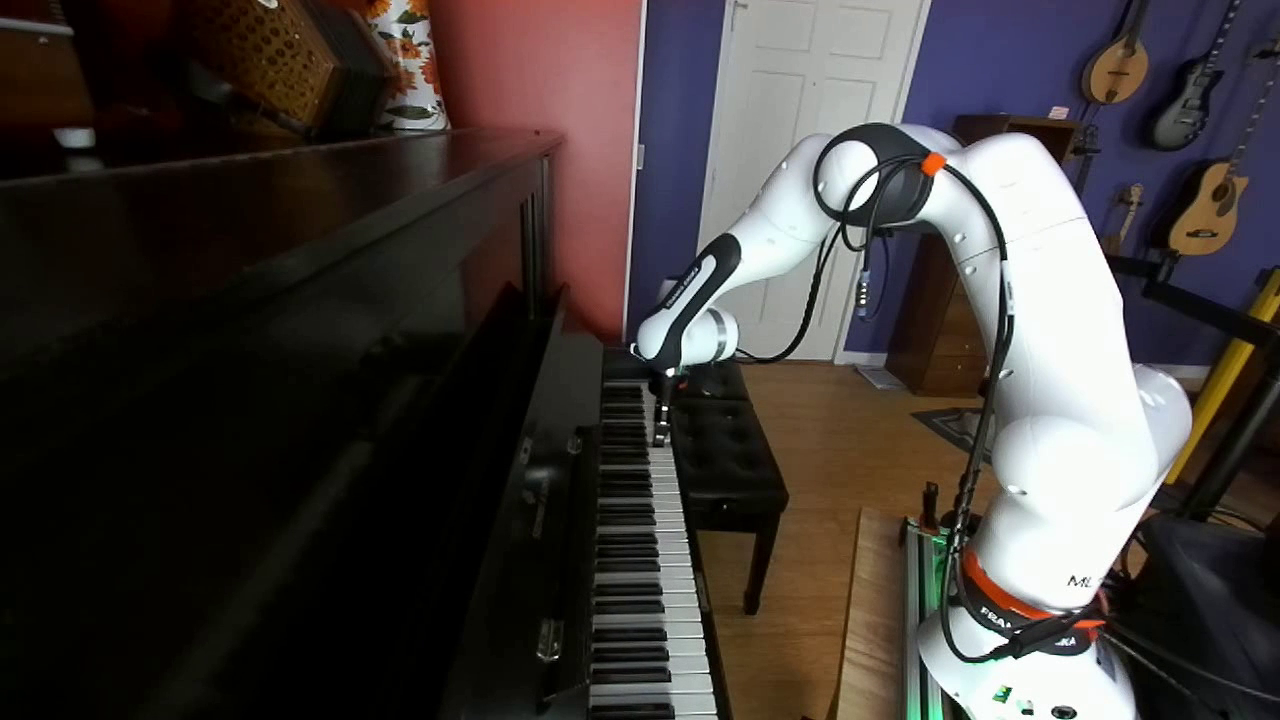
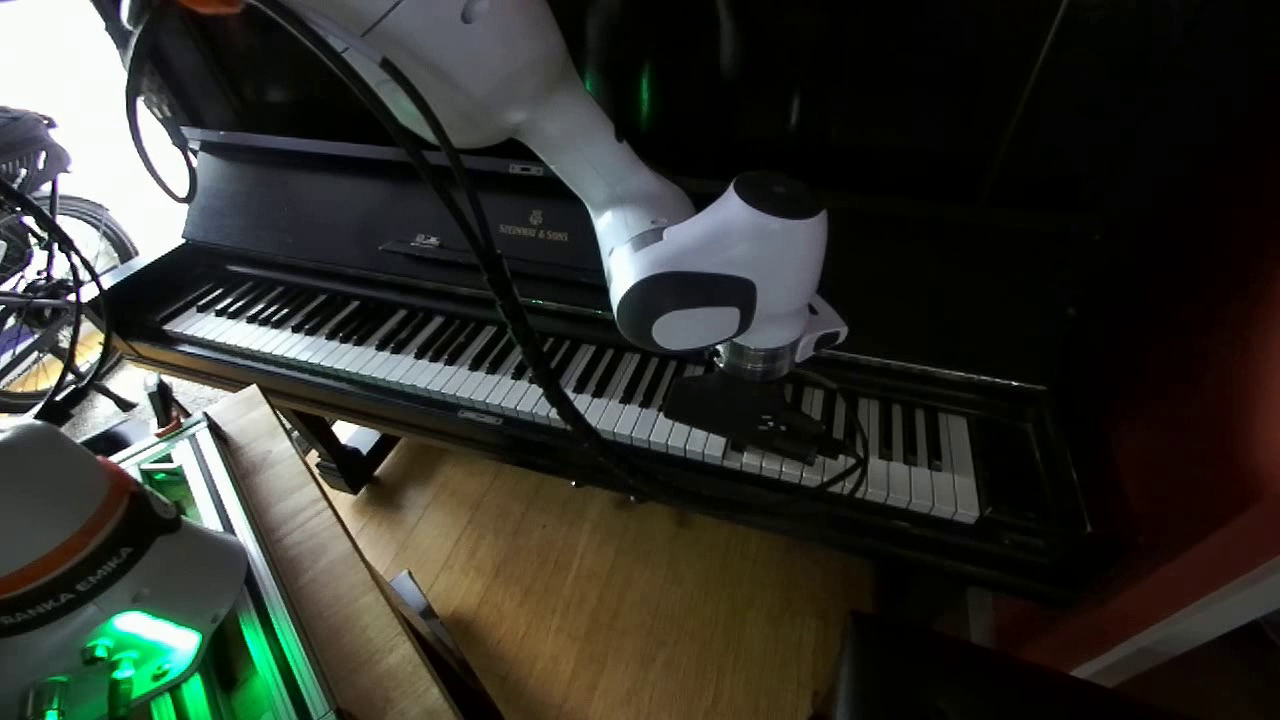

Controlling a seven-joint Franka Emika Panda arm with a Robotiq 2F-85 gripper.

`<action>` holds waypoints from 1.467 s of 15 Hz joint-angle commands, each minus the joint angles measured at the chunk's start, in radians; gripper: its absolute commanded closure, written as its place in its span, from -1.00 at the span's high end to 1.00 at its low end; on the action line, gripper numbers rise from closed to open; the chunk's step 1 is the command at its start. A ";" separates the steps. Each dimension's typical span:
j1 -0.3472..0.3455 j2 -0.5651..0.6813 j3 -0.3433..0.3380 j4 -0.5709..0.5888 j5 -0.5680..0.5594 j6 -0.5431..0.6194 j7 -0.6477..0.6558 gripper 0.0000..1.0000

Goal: Press the second f key from the left on the piano

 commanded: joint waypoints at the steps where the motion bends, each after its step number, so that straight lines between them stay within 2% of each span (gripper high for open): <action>1: 0.004 0.004 0.002 0.010 0.007 -0.012 -0.006 -1.00; 11: 0.049 -0.084 -0.017 -0.038 0.000 -0.005 0.044 -1.00; 12: 0.049 -0.094 -0.014 -0.041 0.002 -0.011 0.047 -0.48; 14: 0.055 -0.117 -0.013 -0.052 0.004 -0.014 0.063 -0.37; 22: 0.125 -0.261 -0.042 -0.121 -0.021 -0.100 0.185 0.87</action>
